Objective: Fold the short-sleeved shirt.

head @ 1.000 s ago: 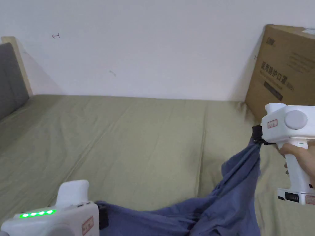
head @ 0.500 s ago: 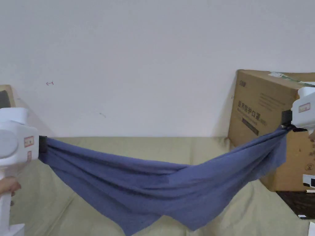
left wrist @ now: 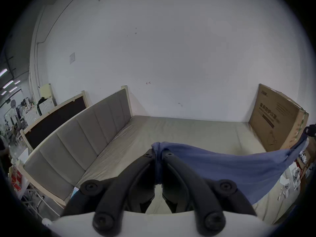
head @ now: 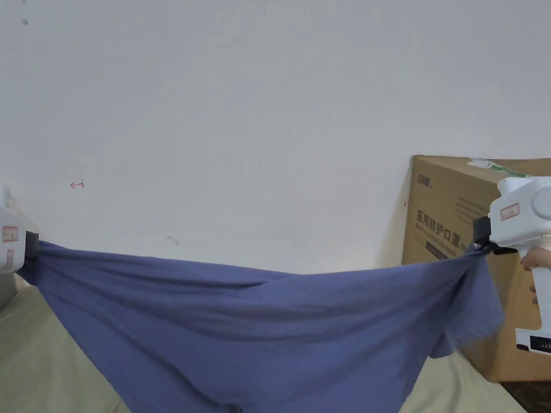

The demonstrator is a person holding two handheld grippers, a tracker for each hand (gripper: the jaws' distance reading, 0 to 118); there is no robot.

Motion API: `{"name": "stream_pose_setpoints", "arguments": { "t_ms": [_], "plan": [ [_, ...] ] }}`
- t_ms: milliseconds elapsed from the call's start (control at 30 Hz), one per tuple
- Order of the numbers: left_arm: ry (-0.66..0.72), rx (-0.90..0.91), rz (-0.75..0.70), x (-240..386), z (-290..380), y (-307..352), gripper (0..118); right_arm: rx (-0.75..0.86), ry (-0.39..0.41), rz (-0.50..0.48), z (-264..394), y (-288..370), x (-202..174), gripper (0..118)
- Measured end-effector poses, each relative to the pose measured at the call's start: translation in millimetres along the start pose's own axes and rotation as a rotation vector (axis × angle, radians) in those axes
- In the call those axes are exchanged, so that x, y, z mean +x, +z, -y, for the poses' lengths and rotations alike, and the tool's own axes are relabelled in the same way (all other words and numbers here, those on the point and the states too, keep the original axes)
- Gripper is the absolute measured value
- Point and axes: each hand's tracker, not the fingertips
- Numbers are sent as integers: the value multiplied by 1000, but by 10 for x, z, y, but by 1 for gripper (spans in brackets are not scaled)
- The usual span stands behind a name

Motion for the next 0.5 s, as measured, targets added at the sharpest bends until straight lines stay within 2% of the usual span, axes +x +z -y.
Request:
{"name": "stream_pose_setpoints", "arguments": {
  "t_ms": [133,233,500],
  "plan": [
    [17,17,-23,-82,-57,-343,5,18,64,-16,-95,-281,-251,2],
    [68,10,-13,-229,-159,-608,5,19,41,-22,-222,-517,-379,2],
    [78,82,-66,-432,-68,-774,5,75,12,-74,-368,-858,-702,2]
  ]
}}
